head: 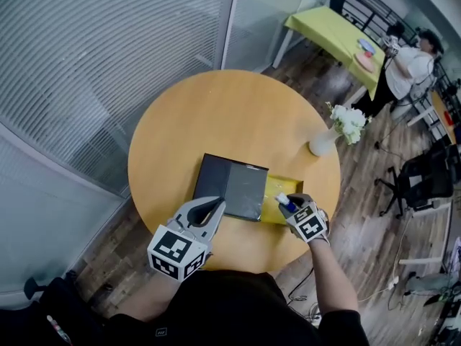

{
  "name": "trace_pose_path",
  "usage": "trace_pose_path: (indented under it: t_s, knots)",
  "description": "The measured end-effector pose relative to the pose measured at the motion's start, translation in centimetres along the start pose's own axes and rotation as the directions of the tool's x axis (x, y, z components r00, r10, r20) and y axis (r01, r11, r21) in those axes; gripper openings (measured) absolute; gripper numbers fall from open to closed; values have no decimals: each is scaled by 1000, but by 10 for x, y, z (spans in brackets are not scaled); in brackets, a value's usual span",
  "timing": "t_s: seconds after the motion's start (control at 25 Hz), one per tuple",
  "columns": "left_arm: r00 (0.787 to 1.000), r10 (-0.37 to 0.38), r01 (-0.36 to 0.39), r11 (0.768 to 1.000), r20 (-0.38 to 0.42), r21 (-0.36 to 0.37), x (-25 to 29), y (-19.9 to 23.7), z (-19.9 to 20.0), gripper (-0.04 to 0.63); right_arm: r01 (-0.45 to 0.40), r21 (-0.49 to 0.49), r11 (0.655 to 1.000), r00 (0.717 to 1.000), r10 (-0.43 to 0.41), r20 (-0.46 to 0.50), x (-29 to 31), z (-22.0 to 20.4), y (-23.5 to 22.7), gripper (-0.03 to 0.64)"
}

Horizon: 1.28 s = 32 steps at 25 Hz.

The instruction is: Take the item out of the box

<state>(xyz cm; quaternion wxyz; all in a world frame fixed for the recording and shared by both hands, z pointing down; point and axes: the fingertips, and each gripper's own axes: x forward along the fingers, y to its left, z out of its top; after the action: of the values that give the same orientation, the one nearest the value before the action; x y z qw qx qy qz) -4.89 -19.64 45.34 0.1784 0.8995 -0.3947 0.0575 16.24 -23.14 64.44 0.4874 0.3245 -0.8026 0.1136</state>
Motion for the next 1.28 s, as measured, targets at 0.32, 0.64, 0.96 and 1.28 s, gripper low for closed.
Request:
trace_pose_path:
  t_s: [0.32,0.64,0.96,1.28]
  knots:
    - [1000,-7,7,1000,28,21,1,-10,16,14,-3,107,994,981,-18,196,-50,25,10,143]
    - [999,10,-12,999,42,46,22,-37,34,14,-62,187,980,904,-24,426,-110,40,10,143]
    - [999,12,-15,996,34,88,47,-67,45,14,-95,198,976,793,-46,608,-180,53,1,141]
    - [998,23,-32,987,60,160,48,-80,73,14,-138,218,966,643,-80,762,-248,79,-21,141]
